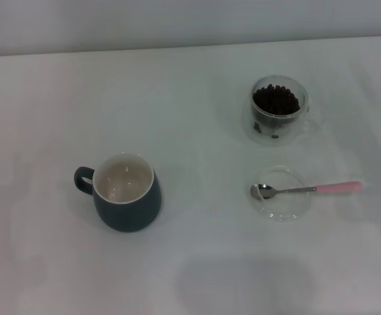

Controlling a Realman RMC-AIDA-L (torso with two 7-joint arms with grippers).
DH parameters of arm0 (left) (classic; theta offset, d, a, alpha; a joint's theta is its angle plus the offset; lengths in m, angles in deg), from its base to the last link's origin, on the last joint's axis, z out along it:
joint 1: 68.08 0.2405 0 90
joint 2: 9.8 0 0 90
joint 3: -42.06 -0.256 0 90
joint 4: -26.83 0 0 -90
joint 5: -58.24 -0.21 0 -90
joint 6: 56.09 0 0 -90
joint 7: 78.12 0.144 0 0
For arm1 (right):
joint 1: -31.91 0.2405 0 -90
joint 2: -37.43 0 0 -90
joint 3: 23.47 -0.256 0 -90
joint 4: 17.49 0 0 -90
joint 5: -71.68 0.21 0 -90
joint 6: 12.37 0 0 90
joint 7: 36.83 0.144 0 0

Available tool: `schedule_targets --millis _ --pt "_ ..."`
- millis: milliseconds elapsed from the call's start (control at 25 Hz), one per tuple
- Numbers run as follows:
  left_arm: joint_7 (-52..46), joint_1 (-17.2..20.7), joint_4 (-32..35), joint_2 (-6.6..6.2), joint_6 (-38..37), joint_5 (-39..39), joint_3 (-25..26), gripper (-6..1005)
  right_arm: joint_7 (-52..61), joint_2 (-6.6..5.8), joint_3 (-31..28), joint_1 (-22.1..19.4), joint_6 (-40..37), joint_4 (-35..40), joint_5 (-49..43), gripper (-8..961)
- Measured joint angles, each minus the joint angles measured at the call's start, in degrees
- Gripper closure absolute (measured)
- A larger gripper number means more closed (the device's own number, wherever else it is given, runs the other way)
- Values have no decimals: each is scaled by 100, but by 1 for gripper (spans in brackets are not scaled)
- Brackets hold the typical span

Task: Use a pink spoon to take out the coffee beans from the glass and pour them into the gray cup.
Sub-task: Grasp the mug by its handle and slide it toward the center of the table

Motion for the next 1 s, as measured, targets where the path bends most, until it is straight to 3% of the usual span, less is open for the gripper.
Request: schedule_targets --millis 560,1000 --pt "4 120 -11 -8 -171 -71 -20 164 15 -9 -1 -8 -23 1 0 85" --pt "-33 987 -261 -18 -922 -880 -24 165 239 -9 0 31 -36 102 1 86"
